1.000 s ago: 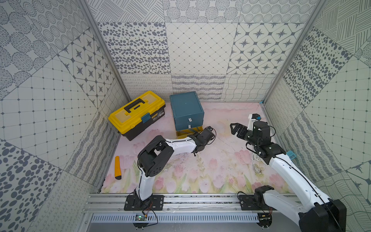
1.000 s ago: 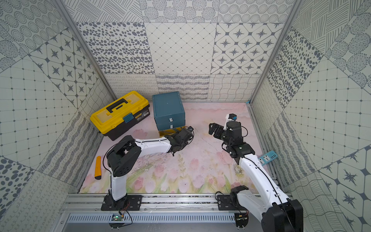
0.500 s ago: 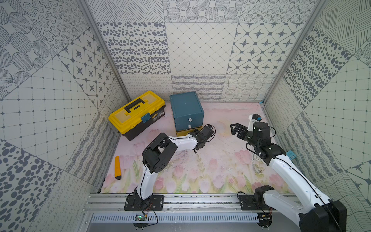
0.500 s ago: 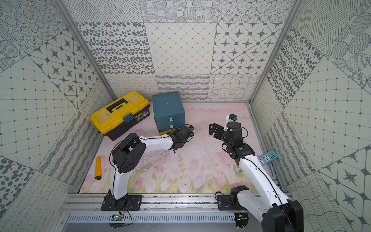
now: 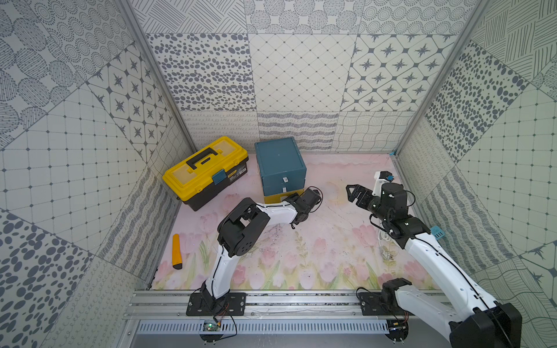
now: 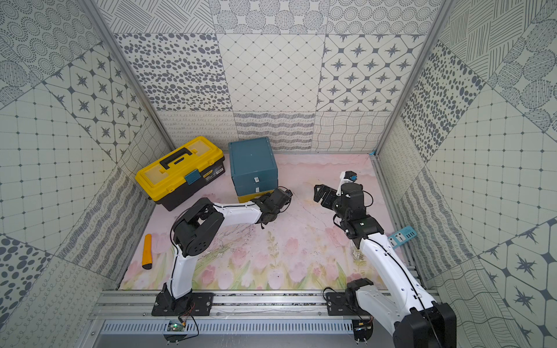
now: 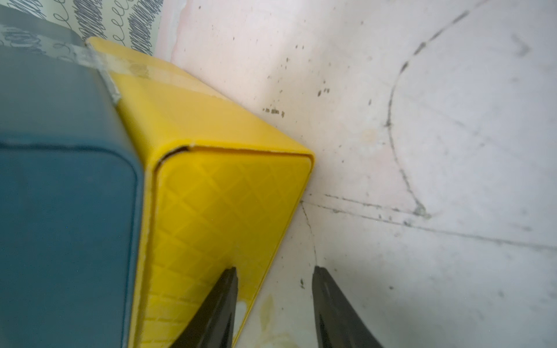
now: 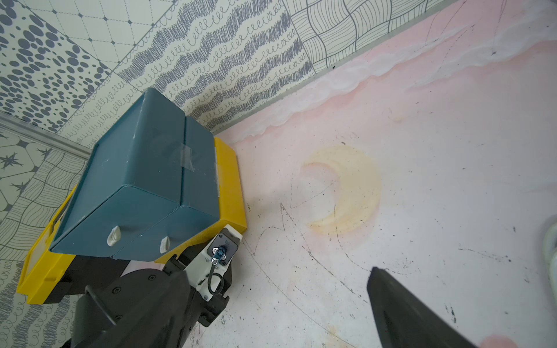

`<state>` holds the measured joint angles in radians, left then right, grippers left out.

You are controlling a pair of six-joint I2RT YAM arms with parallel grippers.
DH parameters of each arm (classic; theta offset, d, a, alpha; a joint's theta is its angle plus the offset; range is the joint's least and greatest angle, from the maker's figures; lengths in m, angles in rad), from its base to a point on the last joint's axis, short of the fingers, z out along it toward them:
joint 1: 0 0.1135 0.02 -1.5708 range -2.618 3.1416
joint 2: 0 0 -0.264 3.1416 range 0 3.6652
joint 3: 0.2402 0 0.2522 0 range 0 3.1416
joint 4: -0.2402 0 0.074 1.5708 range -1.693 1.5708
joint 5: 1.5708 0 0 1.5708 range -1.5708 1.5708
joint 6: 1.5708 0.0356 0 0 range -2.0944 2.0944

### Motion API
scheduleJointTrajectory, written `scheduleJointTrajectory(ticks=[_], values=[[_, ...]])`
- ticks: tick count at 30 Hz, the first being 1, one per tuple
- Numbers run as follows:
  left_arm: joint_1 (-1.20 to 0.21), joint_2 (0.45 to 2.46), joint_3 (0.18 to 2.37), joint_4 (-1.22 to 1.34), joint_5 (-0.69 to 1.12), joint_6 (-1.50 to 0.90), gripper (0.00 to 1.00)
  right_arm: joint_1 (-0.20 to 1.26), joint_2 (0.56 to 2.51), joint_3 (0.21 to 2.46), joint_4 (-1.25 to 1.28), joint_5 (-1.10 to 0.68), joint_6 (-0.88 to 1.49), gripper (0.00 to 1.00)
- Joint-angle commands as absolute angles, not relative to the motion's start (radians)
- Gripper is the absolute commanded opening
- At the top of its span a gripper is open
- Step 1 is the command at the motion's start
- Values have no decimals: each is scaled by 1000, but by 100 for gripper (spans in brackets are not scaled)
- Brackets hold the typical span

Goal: Please place the pencils in the drawer according to their color
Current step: Close the drawer in the storage box, then reset both arms

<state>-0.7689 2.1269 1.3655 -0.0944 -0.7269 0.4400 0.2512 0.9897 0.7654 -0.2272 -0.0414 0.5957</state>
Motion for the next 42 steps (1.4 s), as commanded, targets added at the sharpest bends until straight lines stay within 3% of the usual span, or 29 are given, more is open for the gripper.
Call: scheduleJointTrajectory(ticks=[1, 9, 17, 30, 40, 42], values=[[-755, 2136, 1382, -36, -775, 495, 46, 249, 972, 753, -183, -41, 602, 98], [-755, 2111, 1349, -29, -759, 472, 46, 249, 969, 749, -182, -41, 600, 98], [-805, 1985, 1244, -2, -749, 446, 54, 249, 950, 728, -183, -20, 602, 98], [-908, 1584, 1070, -165, -683, 108, 71, 248, 845, 659, -183, 54, 587, 98], [-829, 1330, 914, -298, -721, -70, 98, 248, 750, 579, -181, 141, 572, 98], [-796, 1273, 878, -318, -713, -125, 99, 248, 732, 567, -182, 164, 571, 98]])
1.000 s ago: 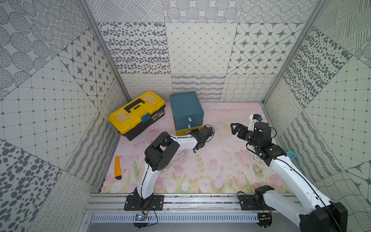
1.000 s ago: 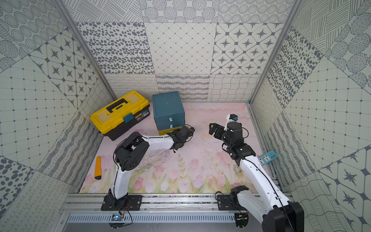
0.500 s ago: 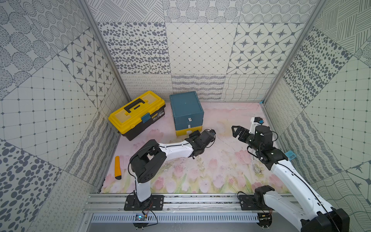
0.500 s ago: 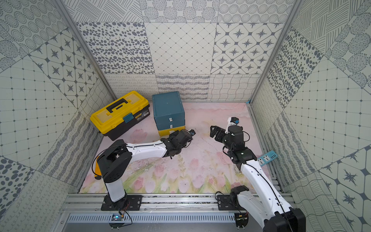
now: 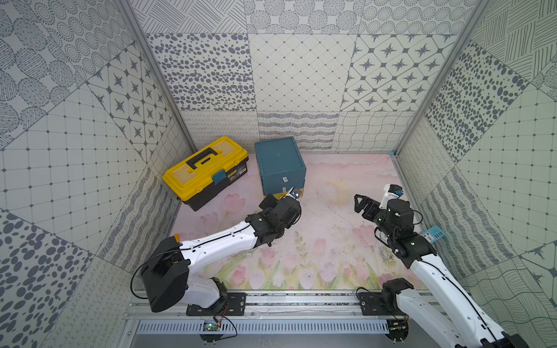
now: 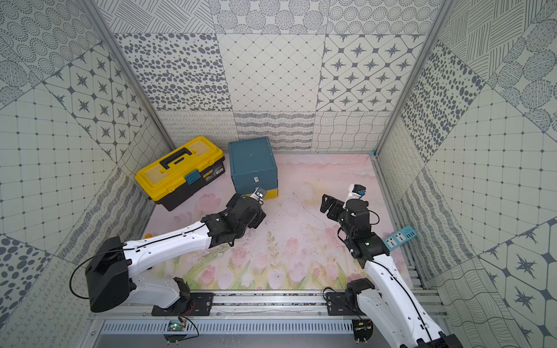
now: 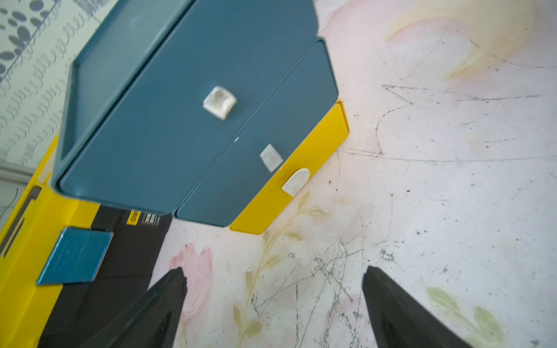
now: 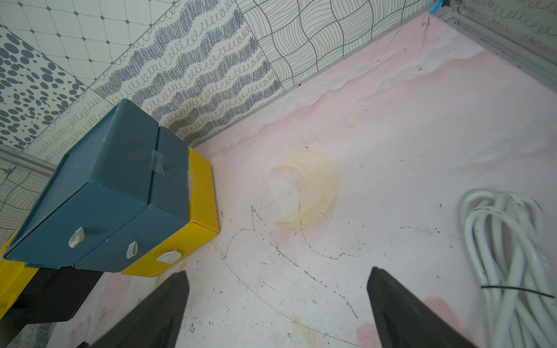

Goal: Please place the pencils in the drawer according to their color
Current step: Reset both arms

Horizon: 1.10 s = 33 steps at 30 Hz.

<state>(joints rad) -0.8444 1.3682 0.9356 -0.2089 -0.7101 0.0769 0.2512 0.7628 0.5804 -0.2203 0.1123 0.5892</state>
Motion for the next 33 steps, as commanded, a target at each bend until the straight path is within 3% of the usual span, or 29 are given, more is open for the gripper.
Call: scheduleJointTrajectory(ticks=[1, 8, 15, 25, 33], values=[[-778, 1241, 859, -323, -704, -150, 99, 249, 723, 560, -181, 179, 571, 98], [-646, 1075, 755, -343, -672, -234, 99, 249, 712, 546, -168, 212, 558, 98], [-495, 1029, 661, -263, -666, -232, 99, 248, 707, 480, -118, 222, 551, 98], [-274, 1049, 434, 195, -504, -209, 99, 249, 707, 450, -63, 204, 446, 98], [-197, 1200, 333, 546, -436, -100, 99, 249, 720, 427, -21, 229, 401, 98]])
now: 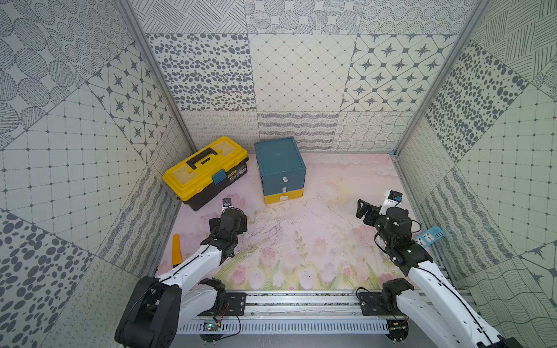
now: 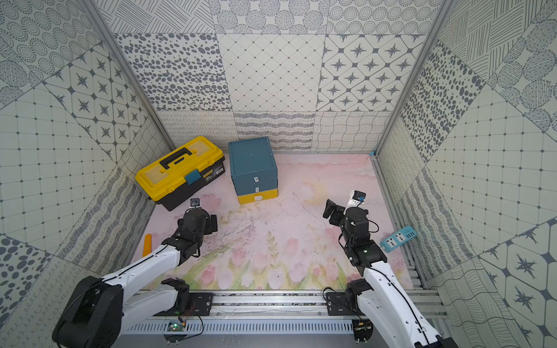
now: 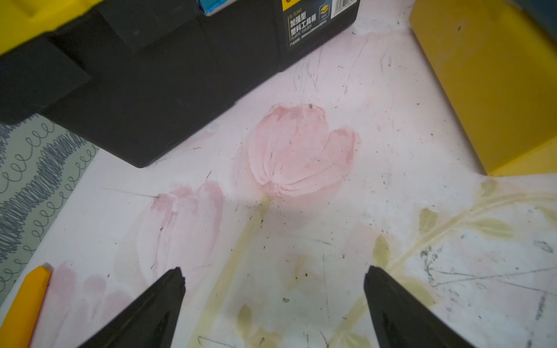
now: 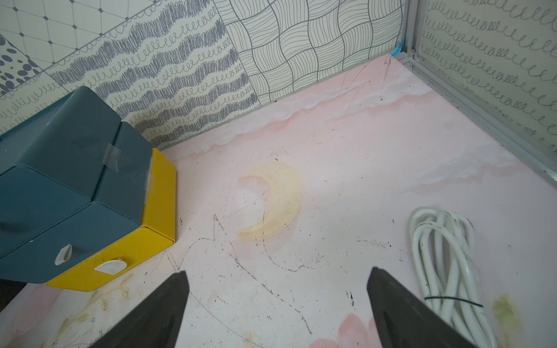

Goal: Please place the pencils in the drawer according to their color
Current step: Reset both arms

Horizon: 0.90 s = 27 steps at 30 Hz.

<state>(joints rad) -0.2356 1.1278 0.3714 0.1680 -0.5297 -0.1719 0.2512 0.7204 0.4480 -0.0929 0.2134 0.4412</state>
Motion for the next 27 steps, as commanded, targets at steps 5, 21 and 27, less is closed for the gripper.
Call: scheduleJointTrajectory(ticks=[5, 21, 27], values=[[-170, 1324, 306, 786, -351, -60, 99, 249, 731, 402, 39, 234, 370, 98], [-84, 1580, 333, 1022, -127, -20, 99, 248, 844, 399, 134, 279, 162, 98], [-48, 1584, 396, 899, 2, -13, 99, 238, 889, 343, 281, 279, 62, 98]])
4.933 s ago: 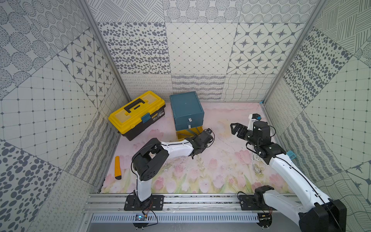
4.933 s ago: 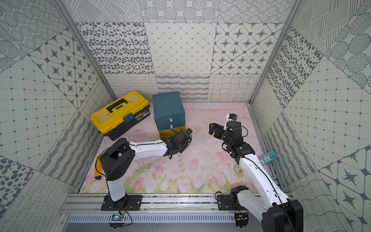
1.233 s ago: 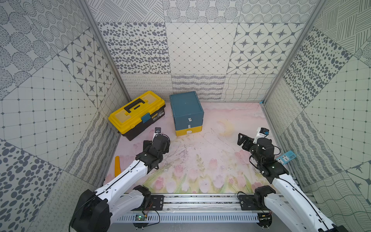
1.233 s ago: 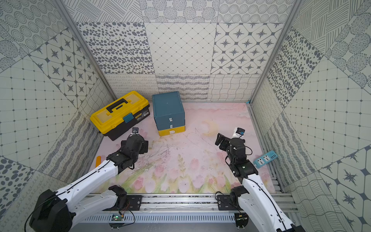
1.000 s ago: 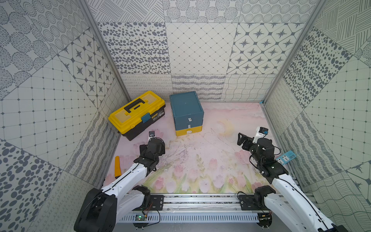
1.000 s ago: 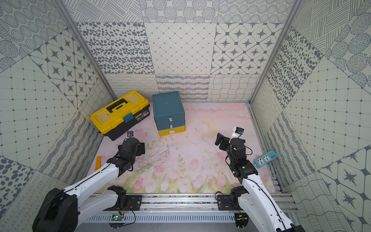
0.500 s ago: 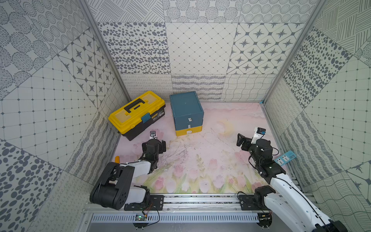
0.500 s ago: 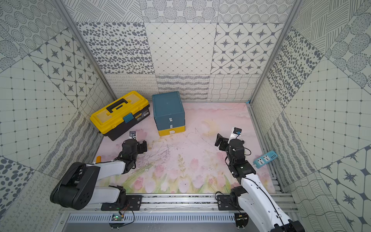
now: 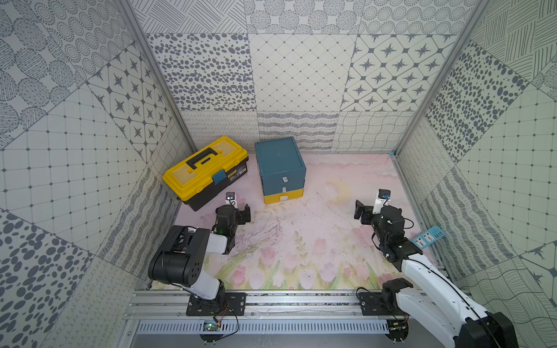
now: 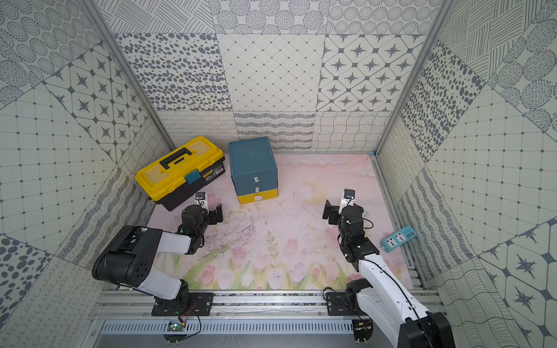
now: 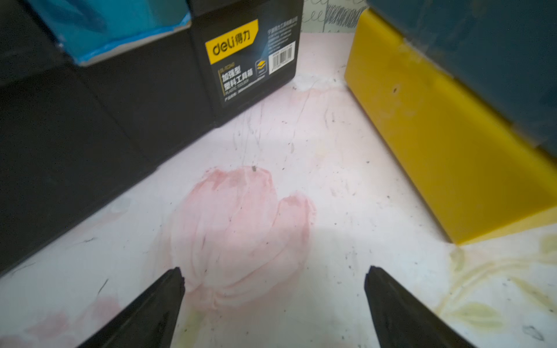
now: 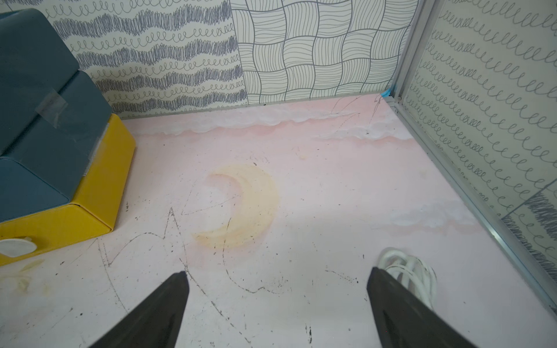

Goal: Please place the pencils in the drawer according to their color
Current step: Reset both arms

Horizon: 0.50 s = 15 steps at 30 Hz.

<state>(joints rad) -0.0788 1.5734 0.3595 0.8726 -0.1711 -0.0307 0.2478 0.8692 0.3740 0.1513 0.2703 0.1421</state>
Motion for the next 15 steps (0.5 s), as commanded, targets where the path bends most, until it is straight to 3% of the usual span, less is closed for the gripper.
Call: scheduleJointTrajectory(ticks=[1, 15], values=[[-33, 1578, 411, 854, 18, -33, 99, 230, 904, 328, 315, 270, 49, 98], [-17, 1583, 410, 862, 34, -37, 99, 104, 1118, 239, 665, 69, 0, 98]])
